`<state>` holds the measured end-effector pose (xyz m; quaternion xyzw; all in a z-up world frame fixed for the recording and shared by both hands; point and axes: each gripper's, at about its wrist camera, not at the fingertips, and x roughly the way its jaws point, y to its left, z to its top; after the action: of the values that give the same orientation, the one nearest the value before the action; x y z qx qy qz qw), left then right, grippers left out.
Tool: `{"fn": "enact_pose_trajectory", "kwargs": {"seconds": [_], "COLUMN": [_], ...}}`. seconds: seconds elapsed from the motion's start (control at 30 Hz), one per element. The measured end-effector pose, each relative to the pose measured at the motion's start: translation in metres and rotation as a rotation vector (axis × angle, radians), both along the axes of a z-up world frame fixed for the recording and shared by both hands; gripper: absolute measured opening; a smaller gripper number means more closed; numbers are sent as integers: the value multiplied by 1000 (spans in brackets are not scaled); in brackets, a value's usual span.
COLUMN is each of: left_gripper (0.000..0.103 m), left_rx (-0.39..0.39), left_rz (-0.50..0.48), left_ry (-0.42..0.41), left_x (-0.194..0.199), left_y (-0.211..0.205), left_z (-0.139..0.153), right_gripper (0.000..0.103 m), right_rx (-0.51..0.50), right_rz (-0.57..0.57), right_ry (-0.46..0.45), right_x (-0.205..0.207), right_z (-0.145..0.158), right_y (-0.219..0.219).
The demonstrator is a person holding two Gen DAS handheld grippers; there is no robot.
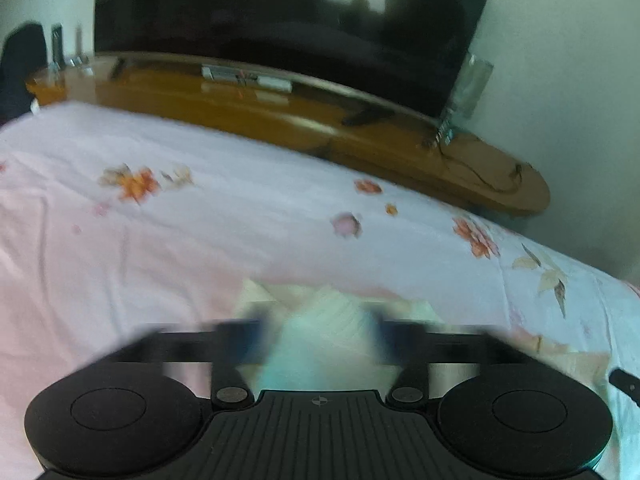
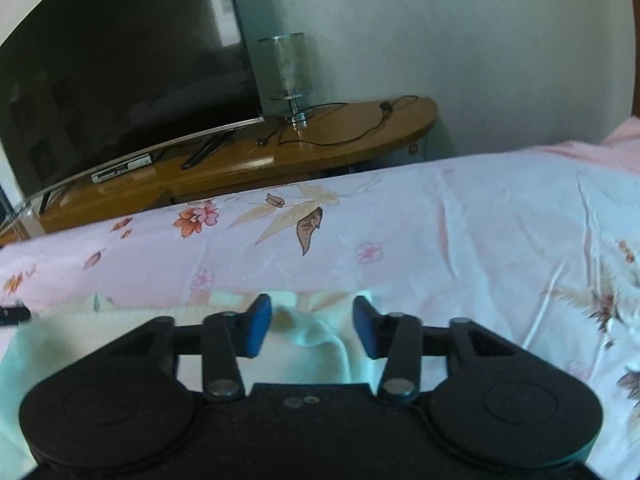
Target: Fold small clothes
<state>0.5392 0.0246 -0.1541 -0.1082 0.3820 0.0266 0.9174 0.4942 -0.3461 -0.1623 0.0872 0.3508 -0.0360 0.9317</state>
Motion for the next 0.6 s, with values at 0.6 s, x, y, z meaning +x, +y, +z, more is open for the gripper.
{"fn": "enact_pose_trajectory", "kwargs": {"seconds": [0.6], "left_gripper": [97], "left_rx": [135], "left_rz": [-110], "left_ry": [18], "left_x": [-24], "left_y": [-31], "left_z": [-32], "right_gripper": [6], "right_rx": [17], "right_rz": [65], "right_ry": [55], "right_x": [20], "right_z": [-23], "right_y": [8]}}
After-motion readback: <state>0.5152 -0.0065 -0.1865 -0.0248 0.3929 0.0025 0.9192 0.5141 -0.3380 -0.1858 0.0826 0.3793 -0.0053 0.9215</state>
